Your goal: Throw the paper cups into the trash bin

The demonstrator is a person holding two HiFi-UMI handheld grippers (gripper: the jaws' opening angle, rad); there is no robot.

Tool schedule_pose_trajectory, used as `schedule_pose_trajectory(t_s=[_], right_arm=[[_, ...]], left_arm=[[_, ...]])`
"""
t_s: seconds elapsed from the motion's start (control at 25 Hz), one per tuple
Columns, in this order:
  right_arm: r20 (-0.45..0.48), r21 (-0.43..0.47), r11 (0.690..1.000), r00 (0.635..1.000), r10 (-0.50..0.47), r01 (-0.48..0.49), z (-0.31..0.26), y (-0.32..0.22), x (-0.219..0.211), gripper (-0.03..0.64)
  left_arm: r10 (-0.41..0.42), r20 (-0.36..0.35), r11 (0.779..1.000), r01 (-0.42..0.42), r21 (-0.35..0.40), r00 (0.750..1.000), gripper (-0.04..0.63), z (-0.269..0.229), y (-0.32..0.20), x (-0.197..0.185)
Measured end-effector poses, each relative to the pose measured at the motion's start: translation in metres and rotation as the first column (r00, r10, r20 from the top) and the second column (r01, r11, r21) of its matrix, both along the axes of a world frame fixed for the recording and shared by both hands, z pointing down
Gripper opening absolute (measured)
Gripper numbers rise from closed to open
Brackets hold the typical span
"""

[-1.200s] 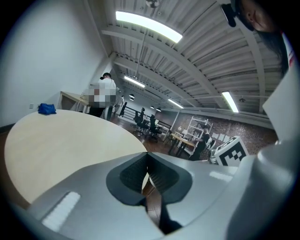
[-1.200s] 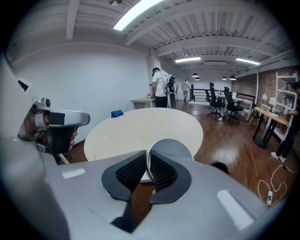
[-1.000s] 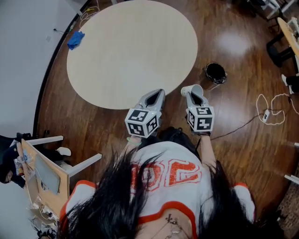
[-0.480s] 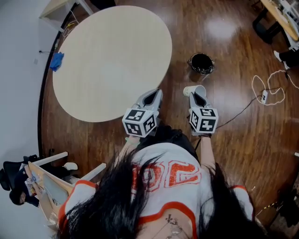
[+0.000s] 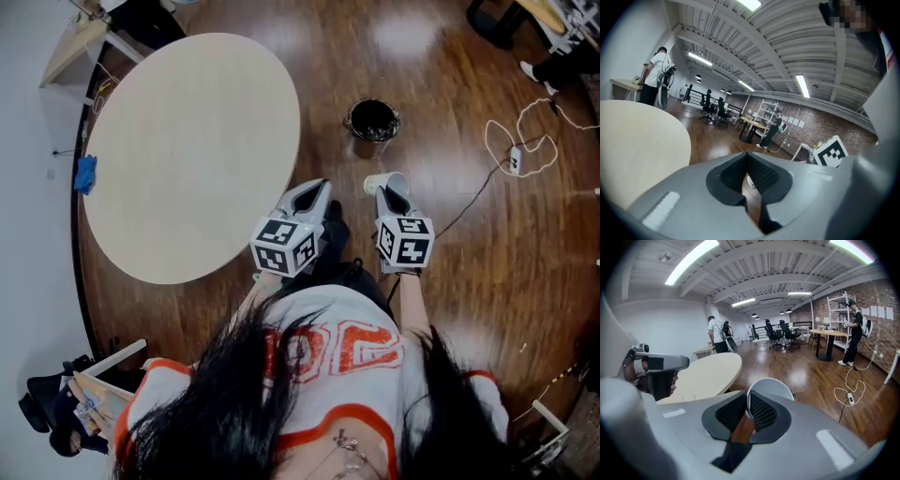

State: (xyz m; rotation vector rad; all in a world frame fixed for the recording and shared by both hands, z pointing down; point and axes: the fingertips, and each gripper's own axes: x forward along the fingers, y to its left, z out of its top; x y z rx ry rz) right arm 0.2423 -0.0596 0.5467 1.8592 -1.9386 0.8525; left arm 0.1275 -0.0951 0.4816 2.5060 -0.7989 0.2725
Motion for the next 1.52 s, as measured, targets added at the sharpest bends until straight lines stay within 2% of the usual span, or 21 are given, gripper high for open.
schedule_pose_trajectory(t_s=[0.56,0.96,1.32,1.52], right_arm=[[0.013,-0.007,0.995,0.995,0.095,-0.094,0.002,-0.07,0.063,0.031],[-0.027,0.004,0.992,0.992,0.123,-0.123,-0.007,-0.125,0.1,0.031],[-0.073,-0.055,0.995,0.995,0.073,-0.077,0.019,-0.156,0.133,0.031],[-0.107,-0.114,0.993,0.994,-0.02,0.007,0.061,-0.189,0.152,0.031]], left_arm=[[0.136,-0.006,0.99,-0.136,0.023,0.991,0.0,-0.009,-0.085,0.081],[0.135,-0.018,0.991,-0.135,0.013,0.991,0.0,-0.007,-0.151,0.112],[0.11,-0.008,0.994,-0.11,-0.025,0.994,0.0,0.004,-0.165,0.126],[0.07,0.028,0.997,-0.069,-0.042,0.997,0.0,0.018,-0.18,0.137]])
